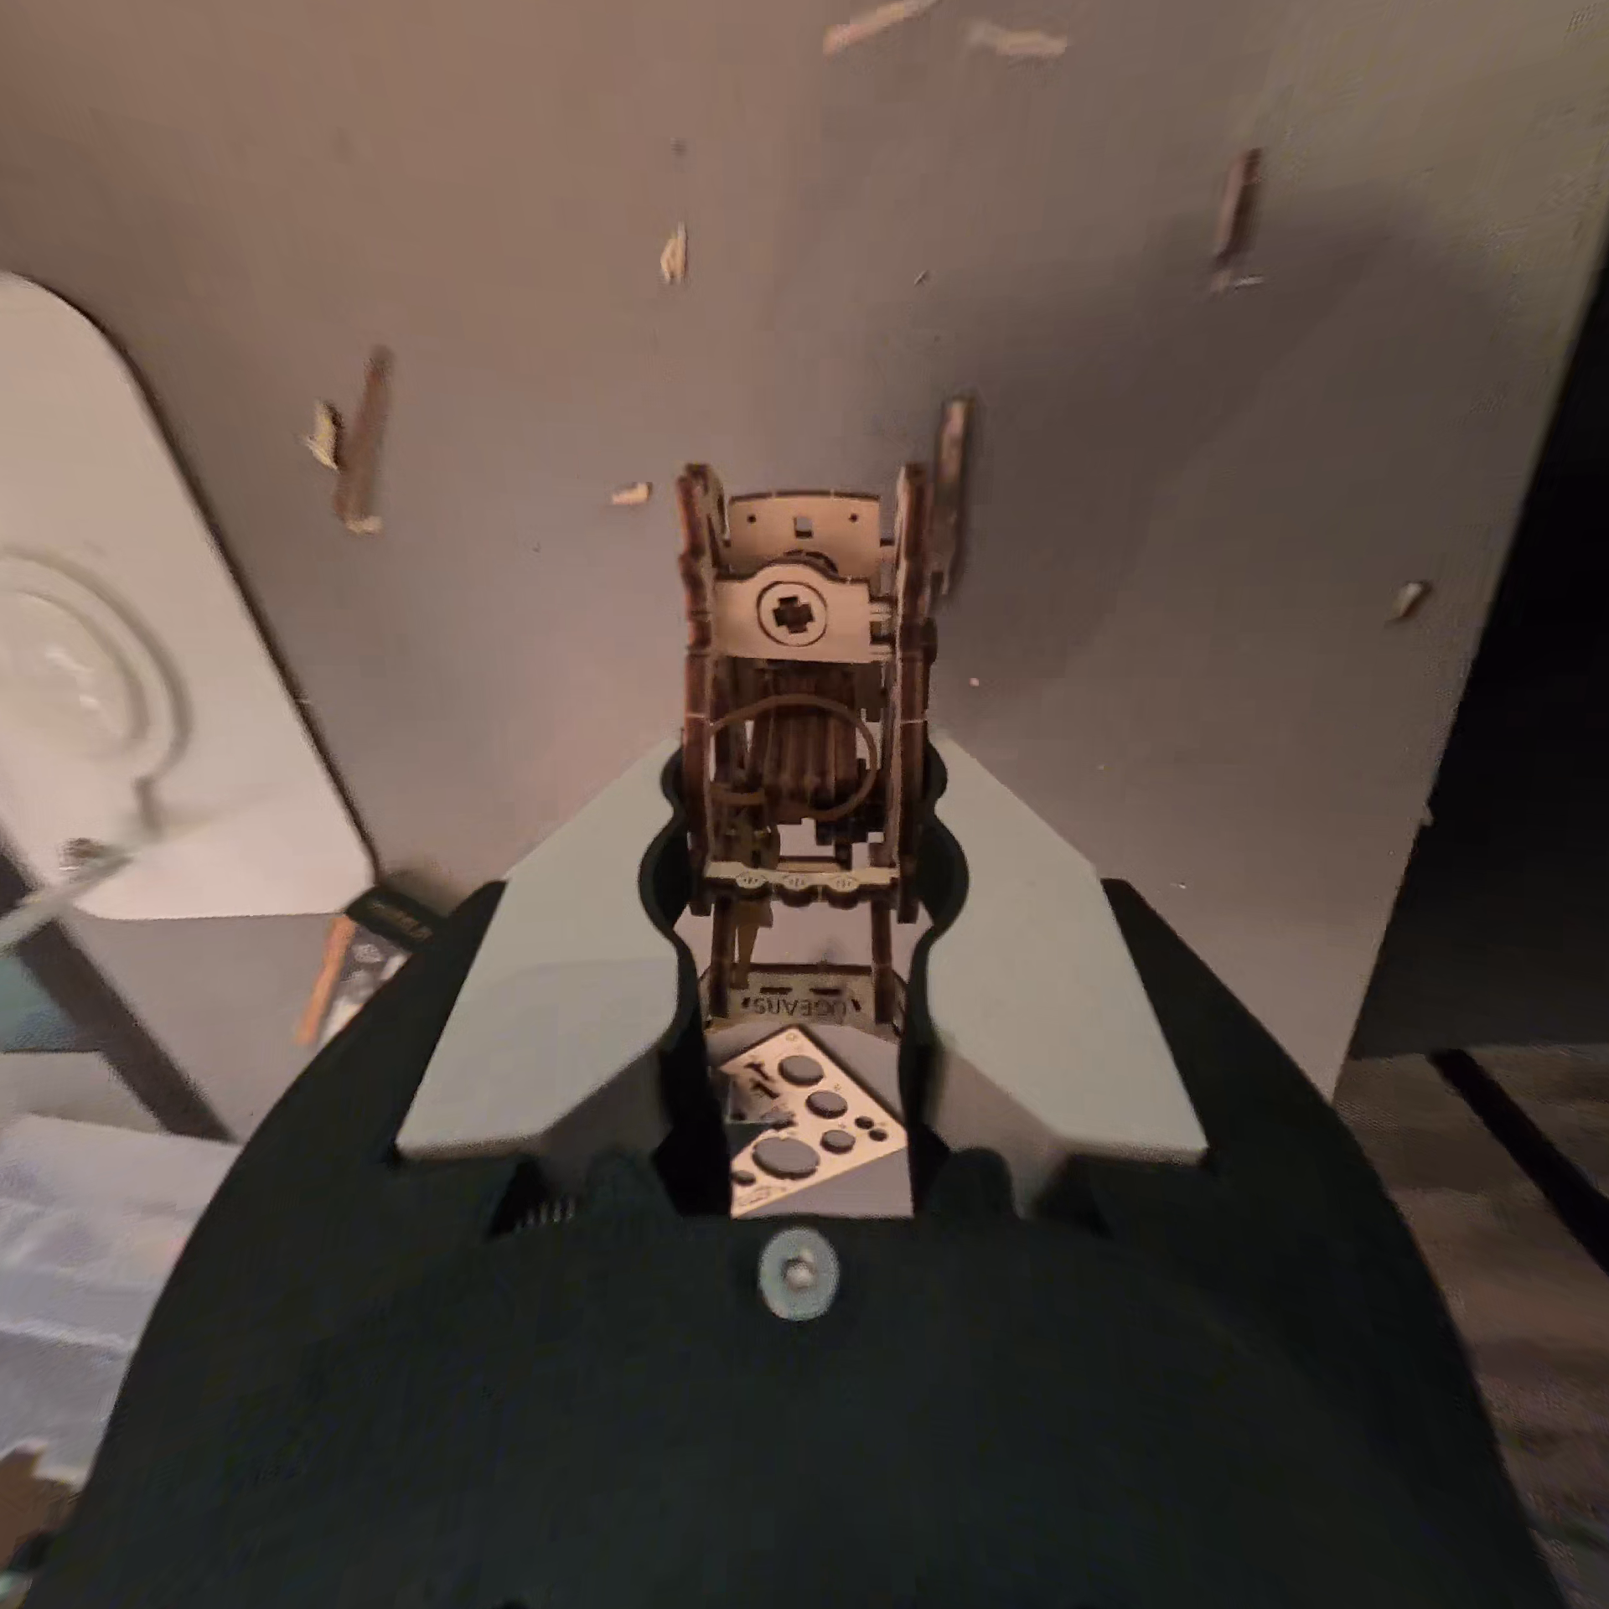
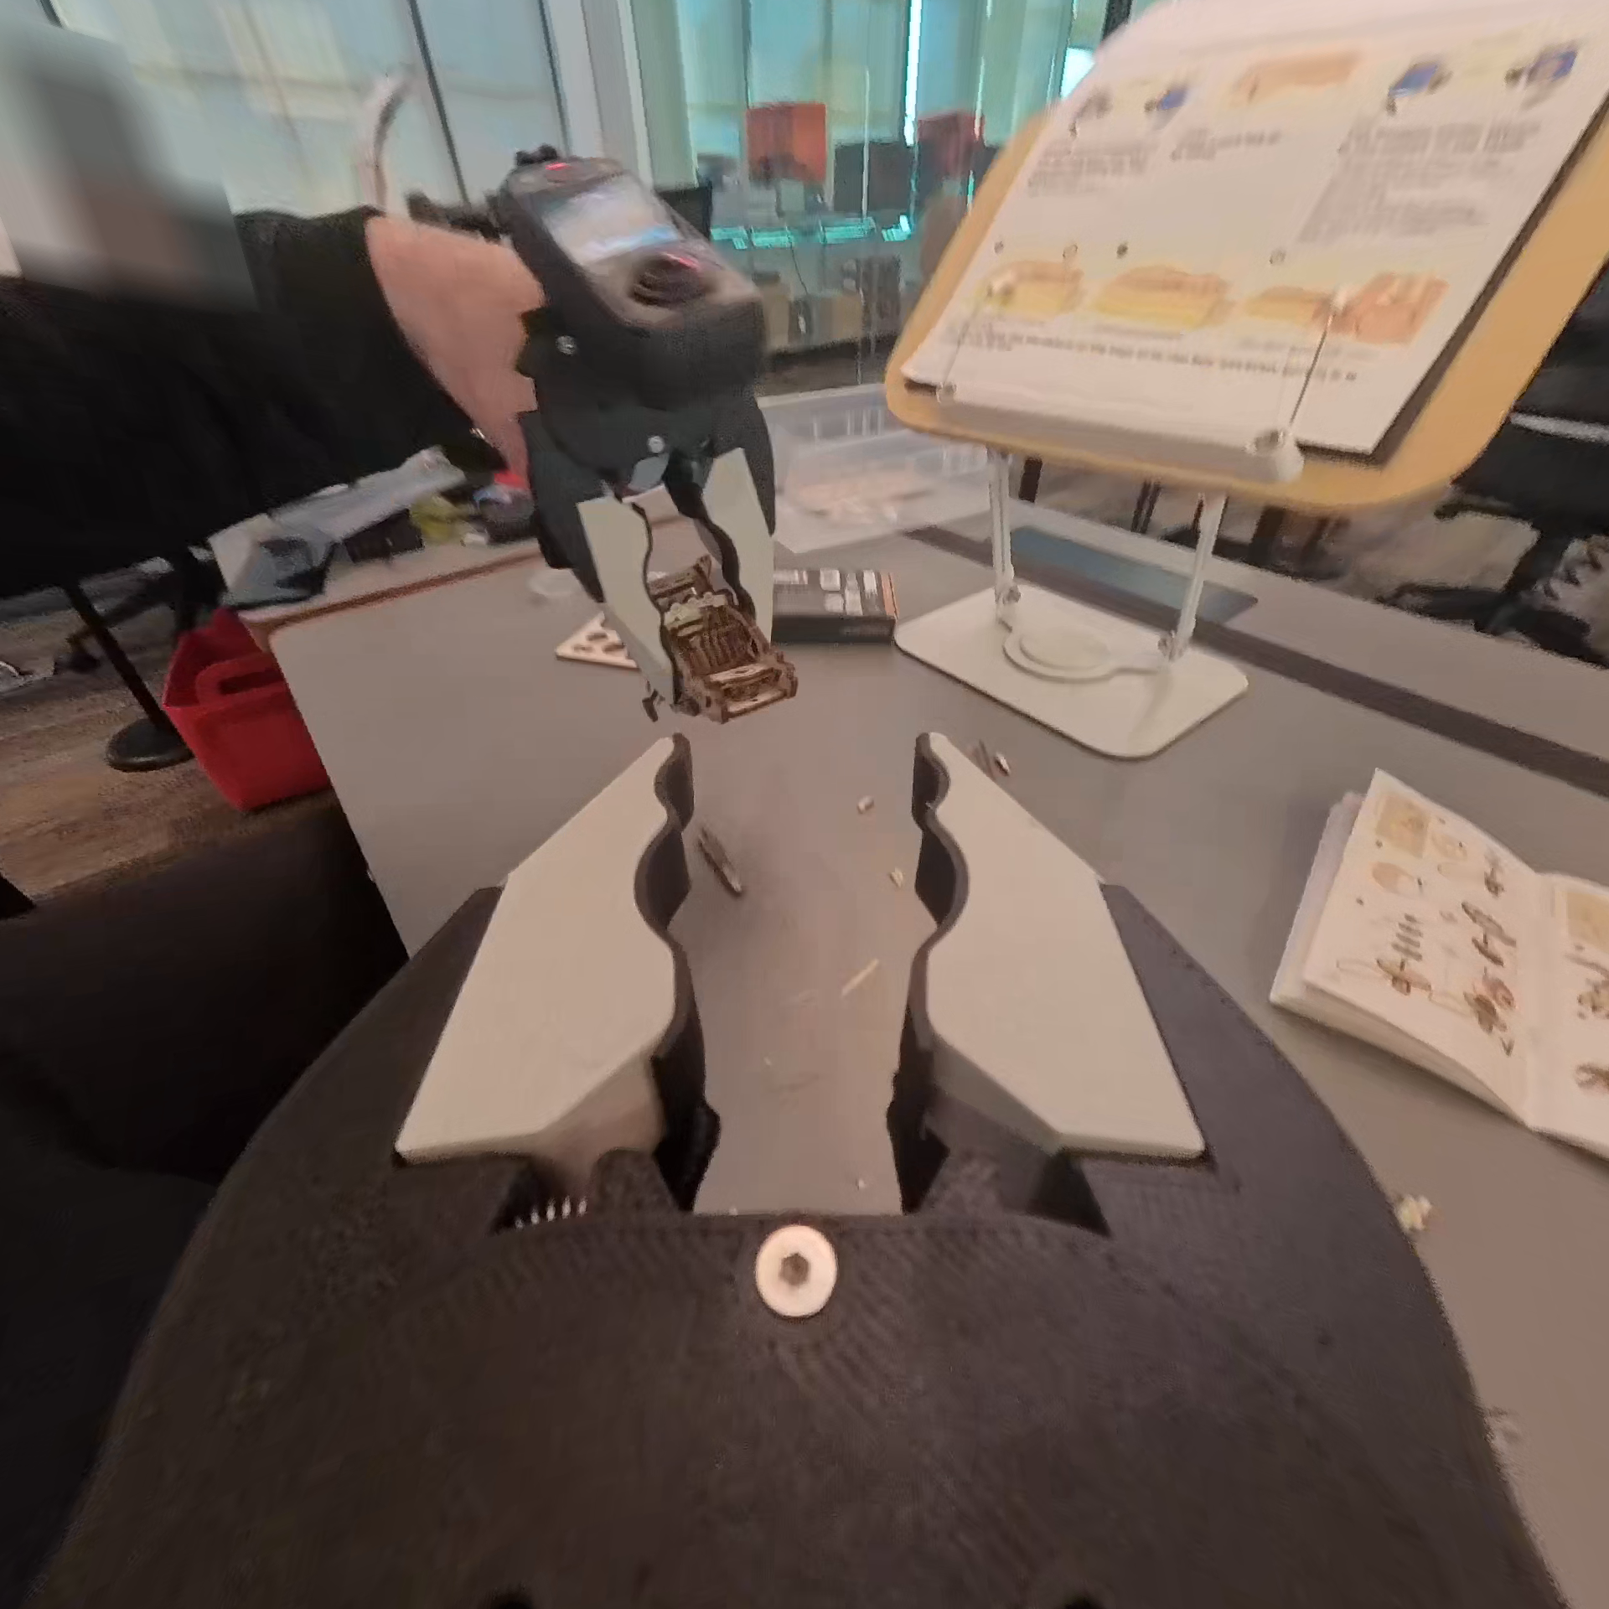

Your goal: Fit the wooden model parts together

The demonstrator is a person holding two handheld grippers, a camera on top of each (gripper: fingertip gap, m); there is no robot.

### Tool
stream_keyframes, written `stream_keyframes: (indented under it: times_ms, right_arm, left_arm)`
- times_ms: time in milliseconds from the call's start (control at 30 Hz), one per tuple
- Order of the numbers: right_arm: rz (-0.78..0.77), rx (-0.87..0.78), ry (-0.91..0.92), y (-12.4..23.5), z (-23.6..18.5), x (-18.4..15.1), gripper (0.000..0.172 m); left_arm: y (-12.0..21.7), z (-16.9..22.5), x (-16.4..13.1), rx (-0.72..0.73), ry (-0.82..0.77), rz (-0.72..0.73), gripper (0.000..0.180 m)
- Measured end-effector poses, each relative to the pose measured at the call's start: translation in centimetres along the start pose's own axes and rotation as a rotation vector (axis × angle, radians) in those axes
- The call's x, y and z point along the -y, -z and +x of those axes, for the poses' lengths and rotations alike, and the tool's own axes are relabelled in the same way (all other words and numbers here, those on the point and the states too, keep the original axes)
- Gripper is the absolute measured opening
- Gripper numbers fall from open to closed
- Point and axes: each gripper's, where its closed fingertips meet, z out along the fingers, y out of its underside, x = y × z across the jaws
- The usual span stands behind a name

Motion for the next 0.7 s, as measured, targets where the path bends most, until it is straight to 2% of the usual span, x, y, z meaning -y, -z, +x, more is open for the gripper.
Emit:
stream_keyframes:
  times_ms: [133,267,333,400,467,533,700]
  right_arm:
    - [-0.044,-0.047,0.008,0.4,1.5,-1.3,0.047]
    - [-0.079,-0.096,-0.039,0.0,3.6,-2.4,0.045]
    - [-0.103,-0.115,-0.075,-0.6,4.9,-2.9,0.045]
    - [-0.118,-0.127,-0.104,-1.3,6.1,-3.0,0.048]
    - [-0.091,-0.136,-0.083,-1.7,6.9,-1.7,0.049]
    - [-0.055,-0.156,-0.057,-1.7,7.6,-0.3,0.049]
    - [-0.033,-0.2,-0.056,-0.3,8.6,0.4,0.048]
  left_arm:
    - [-3.9,-1.8,-0.8,-0.051,0.056,-0.15,0.046]
    - [-5.9,-2.9,-0.2,-0.094,0.061,-0.183,0.046]
    - [-6.3,-3.9,0.0,-0.071,0.063,-0.19,0.058]
    - [-5.8,-4.1,0.1,-0.086,0.09,-0.181,0.069]
    - [-4.4,-4.3,0.4,-0.095,0.135,-0.126,0.076]
    - [-2.6,-5.1,-0.2,-0.041,0.192,-0.068,0.083]
    - [1.7,-4.6,-2.2,0.1,0.299,0.143,0.083]
